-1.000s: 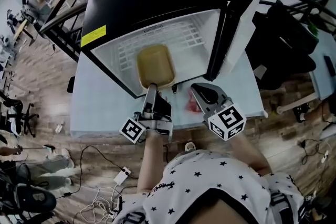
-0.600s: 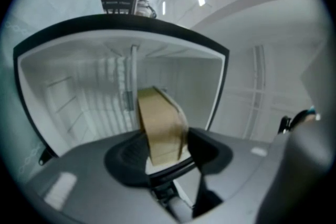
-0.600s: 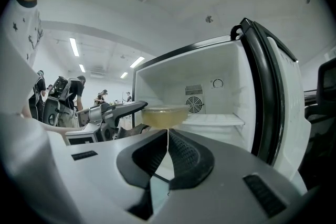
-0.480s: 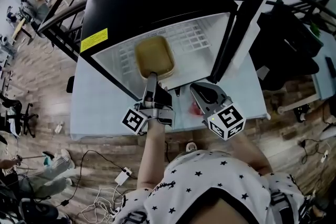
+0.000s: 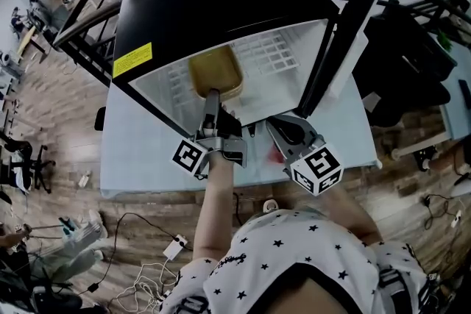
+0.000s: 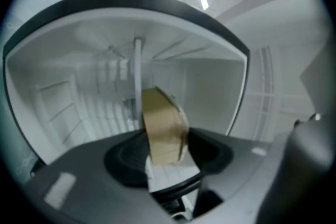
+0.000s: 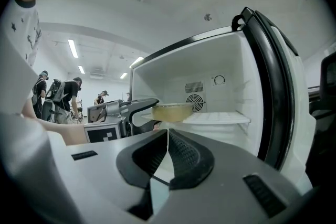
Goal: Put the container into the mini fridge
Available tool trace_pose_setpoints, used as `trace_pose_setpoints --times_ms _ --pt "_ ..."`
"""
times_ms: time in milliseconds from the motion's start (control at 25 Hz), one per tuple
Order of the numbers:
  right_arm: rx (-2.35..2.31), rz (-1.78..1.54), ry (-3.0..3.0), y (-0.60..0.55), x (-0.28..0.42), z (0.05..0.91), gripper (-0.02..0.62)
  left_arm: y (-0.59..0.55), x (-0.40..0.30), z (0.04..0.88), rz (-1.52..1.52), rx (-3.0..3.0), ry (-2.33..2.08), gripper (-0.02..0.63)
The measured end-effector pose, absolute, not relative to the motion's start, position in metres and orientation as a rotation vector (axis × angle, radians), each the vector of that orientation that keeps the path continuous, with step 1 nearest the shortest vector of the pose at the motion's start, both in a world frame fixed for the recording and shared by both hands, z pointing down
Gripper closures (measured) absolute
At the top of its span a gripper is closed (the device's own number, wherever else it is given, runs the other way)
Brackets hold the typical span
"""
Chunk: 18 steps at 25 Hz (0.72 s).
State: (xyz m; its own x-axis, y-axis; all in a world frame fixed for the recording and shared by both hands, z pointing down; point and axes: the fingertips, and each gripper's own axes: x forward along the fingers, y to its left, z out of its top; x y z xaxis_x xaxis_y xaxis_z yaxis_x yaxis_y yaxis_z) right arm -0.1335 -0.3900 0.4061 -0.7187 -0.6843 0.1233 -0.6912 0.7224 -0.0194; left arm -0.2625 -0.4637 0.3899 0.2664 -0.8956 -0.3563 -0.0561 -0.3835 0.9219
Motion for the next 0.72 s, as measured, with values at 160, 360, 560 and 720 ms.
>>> trace_pose_setpoints --times_ms 160,360,560,720 --pt "1.131 0.097 -2.822 -0.395 -0.134 0.405 0.574 -0.473 -0.264 0.391 -1.222 1.660 -0.902 0.382" --pt "1.122 0.094 -2.829 -0.400 -0.137 0.404 0.574 -0.474 -0.260 0.391 -1.220 1.674 -0.891 0.382" --pt "1.104 0.095 -2.833 -0.399 -0.140 0.406 0.574 -0.472 -0.261 0.388 -1.233 1.672 -0.896 0.364" --pt "1.097 0.095 -2.842 -0.399 -0.139 0.404 0.574 -0.469 -0.260 0.381 -1.246 1.696 -0.881 0.287"
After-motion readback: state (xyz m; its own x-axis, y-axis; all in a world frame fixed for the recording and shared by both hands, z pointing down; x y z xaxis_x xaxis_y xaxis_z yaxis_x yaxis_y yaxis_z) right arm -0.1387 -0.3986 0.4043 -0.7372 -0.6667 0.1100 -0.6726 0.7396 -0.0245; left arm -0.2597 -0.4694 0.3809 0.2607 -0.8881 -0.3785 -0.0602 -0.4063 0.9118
